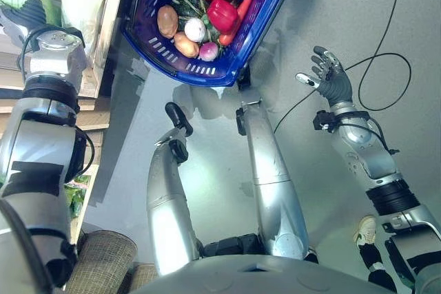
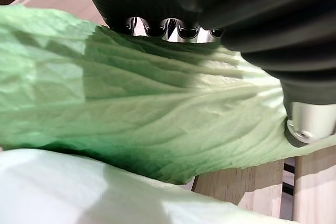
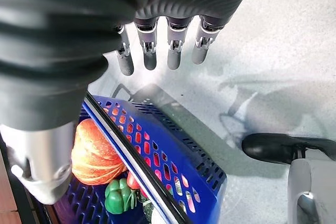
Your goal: Pick up fruits and vegetables into the basket
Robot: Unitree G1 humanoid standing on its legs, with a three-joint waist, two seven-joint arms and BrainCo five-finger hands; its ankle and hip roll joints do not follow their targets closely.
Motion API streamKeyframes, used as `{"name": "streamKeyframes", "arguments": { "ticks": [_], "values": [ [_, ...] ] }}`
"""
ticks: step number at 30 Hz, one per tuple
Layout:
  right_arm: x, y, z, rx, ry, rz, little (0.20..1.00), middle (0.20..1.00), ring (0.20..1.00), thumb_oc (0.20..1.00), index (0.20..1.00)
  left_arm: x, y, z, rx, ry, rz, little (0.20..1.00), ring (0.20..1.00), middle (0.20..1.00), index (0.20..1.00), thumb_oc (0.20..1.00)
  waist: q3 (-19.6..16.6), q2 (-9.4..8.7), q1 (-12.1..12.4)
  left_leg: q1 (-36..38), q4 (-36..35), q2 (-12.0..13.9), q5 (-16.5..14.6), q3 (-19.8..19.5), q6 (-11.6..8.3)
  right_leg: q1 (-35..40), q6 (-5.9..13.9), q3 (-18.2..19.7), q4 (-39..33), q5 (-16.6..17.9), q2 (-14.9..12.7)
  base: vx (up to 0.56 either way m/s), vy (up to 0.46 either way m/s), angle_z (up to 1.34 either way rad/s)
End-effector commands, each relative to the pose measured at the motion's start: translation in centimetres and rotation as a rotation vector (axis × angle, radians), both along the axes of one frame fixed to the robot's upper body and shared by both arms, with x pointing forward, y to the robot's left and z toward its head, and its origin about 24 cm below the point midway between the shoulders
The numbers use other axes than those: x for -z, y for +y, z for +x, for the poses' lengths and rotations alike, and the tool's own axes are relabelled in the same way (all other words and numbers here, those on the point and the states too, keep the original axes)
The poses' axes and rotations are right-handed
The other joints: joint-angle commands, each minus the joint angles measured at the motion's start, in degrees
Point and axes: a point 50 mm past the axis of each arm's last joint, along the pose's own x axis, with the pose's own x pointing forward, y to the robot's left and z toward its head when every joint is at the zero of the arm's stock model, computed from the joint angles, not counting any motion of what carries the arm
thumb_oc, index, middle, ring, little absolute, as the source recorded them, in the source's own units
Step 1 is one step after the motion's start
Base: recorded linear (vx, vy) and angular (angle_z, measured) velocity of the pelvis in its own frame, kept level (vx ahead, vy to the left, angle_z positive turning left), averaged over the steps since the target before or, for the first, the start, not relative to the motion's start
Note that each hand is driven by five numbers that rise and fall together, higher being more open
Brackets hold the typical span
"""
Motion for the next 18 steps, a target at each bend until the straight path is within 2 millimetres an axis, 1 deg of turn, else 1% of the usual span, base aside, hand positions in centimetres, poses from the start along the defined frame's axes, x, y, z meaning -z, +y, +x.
{"name": "streamKeyframes", "arguments": {
  "ticks": [1, 5, 9, 11, 13, 17, 18],
  "values": [
    [-0.2, 0.1, -0.3, -0.033, -0.02, 0.053, 1.0, 1.0, 1.0, 1.0, 1.0, 9.0, 0.4, -1.0, 0.065, 0.305, -0.228, 0.2, 0.2, 0.2, 0.2, 0.2, -1.3, -0.96, -2.29, -6.03, 1.37, -2.04, 0.71, 2.22, 4.48, 0.84, 1.97, -1.2, 2.43, -6.99, 0.82, 0.0, 0.0, 0.0],
    [-0.2, -0.1, -0.6, -0.041, -0.035, 0.053, 1.0, 1.0, 1.0, 1.0, 1.0, 9.1, 0.5, -1.1, 0.079, 0.313, -0.197, 0.2, 0.2, 0.2, 0.2, 0.2, -1.3, -0.92, -2.41, -4.31, 0.77, -2.08, 0.74, 2.35, 4.47, 2.31, 2.01, -1.17, 1.84, -6.92, 0.51, 0.0, 0.0, 0.0],
    [-0.5, 0.1, -1.1, -0.064, -0.083, 0.04, 1.0, 1.0, 1.0, 1.0, 1.0, 8.7, 0.2, -0.8, 0.112, 0.257, -0.122, 0.2, 0.2, 0.2, 0.2, 0.2, -1.3, -1.04, -2.23, -1.15, -0.57, -2.04, 1.0, 2.52, 4.45, 5.47, 2.21, -1.49, 0.53, -6.85, -0.13, 0.0, 0.0, 0.0],
    [-1.1, 0.3, -1.7, -0.088, -0.134, 0.029, 1.0, 1.0, 1.0, 1.0, 1.0, 8.1, -0.5, -0.5, 0.163, 0.189, -0.062, 0.2, 0.2, 0.2, 0.2, 0.2, -1.3, -1.06, -1.77, 1.32, -1.7, -1.99, 1.26, 2.58, 4.44, 8.01, 2.61, -2.03, -0.42, -6.76, -0.76, -0.02, -0.043, -0.01],
    [-1.7, 0.5, -2.2, -0.101, -0.184, 0.012, 1.0, 1.0, 1.0, 1.0, 1.0, 8.0, -1.0, -0.5, 0.212, 0.139, -0.025, 0.2, 0.2, 0.2, 0.2, 0.2, -1.3, -0.88, -1.27, 3.67, -2.81, -2.2, 1.47, 2.71, 4.43, 10.36, 2.93, -2.68, -1.45, -6.63, -1.29, -0.02, -0.05, 0.01],
    [-2.7, 0.6, -2.9, -0.119, -0.256, 0.002, 1.0, 1.0, 1.0, 1.0, 1.0, 8.7, -2.2, -1.0, 0.3, 0.068, 0.073, 0.2, 0.2, 0.2, 0.2, 0.2, -1.3, -0.18, 0.01, 7.74, -4.55, -2.83, 1.8, 2.74, 4.45, 14.7, 3.37, -3.95, -3.02, -6.58, -2.07, -0.02, -0.047, 0.08],
    [-3.1, 0.4, -3.1, -0.118, -0.269, -0.007, 1.0, 1.0, 1.0, 1.0, 1.0, 9.2, -2.8, -1.5, 0.333, 0.052, 0.119, 0.2, 0.2, 0.2, 0.2, 0.2, -1.3, 0.16, 0.85, 9.37, -5.31, -3.15, 1.97, 2.64, 4.51, 16.67, 3.53, -4.53, -3.78, -6.55, -2.41, -0.02, -0.062, 0.1]
  ]
}}
